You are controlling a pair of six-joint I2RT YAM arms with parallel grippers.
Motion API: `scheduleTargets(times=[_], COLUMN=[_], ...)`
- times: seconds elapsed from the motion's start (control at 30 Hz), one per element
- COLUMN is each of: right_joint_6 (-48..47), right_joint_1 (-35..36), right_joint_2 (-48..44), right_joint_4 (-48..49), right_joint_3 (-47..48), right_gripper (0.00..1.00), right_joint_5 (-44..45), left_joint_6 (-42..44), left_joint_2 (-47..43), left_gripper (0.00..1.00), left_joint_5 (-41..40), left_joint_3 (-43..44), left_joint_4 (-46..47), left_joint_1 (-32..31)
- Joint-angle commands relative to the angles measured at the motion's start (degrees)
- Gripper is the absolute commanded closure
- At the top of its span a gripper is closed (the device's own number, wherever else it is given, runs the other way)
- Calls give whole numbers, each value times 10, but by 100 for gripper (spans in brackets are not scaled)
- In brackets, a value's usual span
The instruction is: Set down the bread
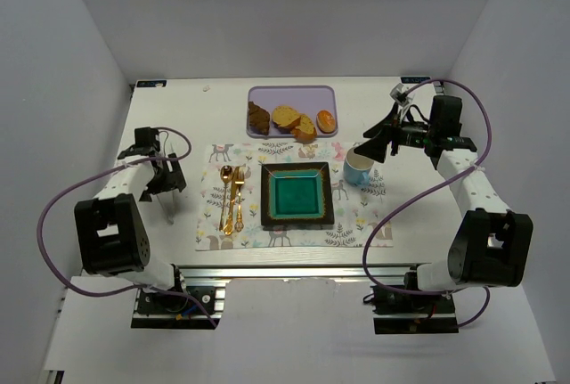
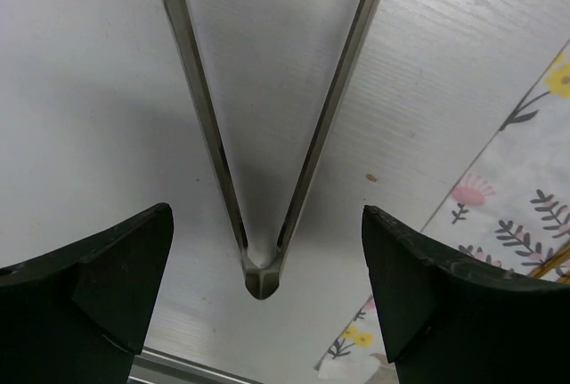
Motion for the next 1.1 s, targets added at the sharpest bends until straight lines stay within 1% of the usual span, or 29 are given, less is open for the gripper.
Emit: scheduleTargets(times=[0.0, 0.07, 0.13, 0.17, 0.2, 0.3, 0.5, 0.57, 0.63, 0.67, 0.73, 0.77, 0.87, 0.93, 0.97, 1.0, 1.03, 1.07], right_joint_6=[20, 31, 43, 46, 47, 48, 45, 45, 46, 45, 43, 43, 43, 44, 44, 44, 44, 43], right_joint_1=[-1, -1, -1, -1, -1, -1, -1, -1, -1, -1, -1, -1, -1, -1, -1, -1, -1, -1], right_joint_2=[-7, -7, -9, -10, -13, -15, -22, -23, -23, -23, -23, -24, -23, -23, -23, -24, -24, -25], right_joint_4=[30, 37, 42, 49, 49, 47, 37, 37, 37, 36, 33, 33, 32, 32, 33, 33, 33, 35], right_joint_3=[9, 6, 2, 0, 0, -1, -2, -3, -4, -4, -4, -4, -4, -3, -3, -3, -3, -4], right_gripper=[11, 11, 11, 11, 11, 11, 11, 11, 11, 11, 11, 11, 11, 11, 11, 11, 11, 11], right_joint_5=[-15, -16, -16, -16, -14, -11, -4, -3, -3, -4, -2, -3, -4, -5, -6, -5, -6, -6], left_joint_6=[39, 51, 57, 61, 62, 62, 51, 50, 47, 41, 22, 12, -34, -67, -76, -84, -97, -100], left_joint_2=[13, 23, 44, 52, 70, 92, 108, 109, 102, 86, 60, 31, -12, -39, -41, -36, -31, -22], left_gripper=[5, 6, 11, 13, 20, 27, 32, 45, 58, 68, 77, 82, 84, 84, 82, 80, 78, 76], left_joint_5=[19, 32, 41, 49, 61, 77, 91, 91, 120, 127, 151, 164, 234, 269, 299, 313, 324, 337], left_joint_3=[-8, -16, -18, -18, -14, -6, -4, -4, 1, 3, 16, 23, 51, 81, 97, 135, 154, 176], left_joint_4=[45, 67, 78, 86, 89, 96, 111, 109, 105, 104, 107, 108, 126, 142, 138, 129, 124, 112], left_joint_1=[15, 19, 24, 26, 29, 31, 34, 34, 35, 35, 35, 35, 31, 13, -6, -17, -29, -58])
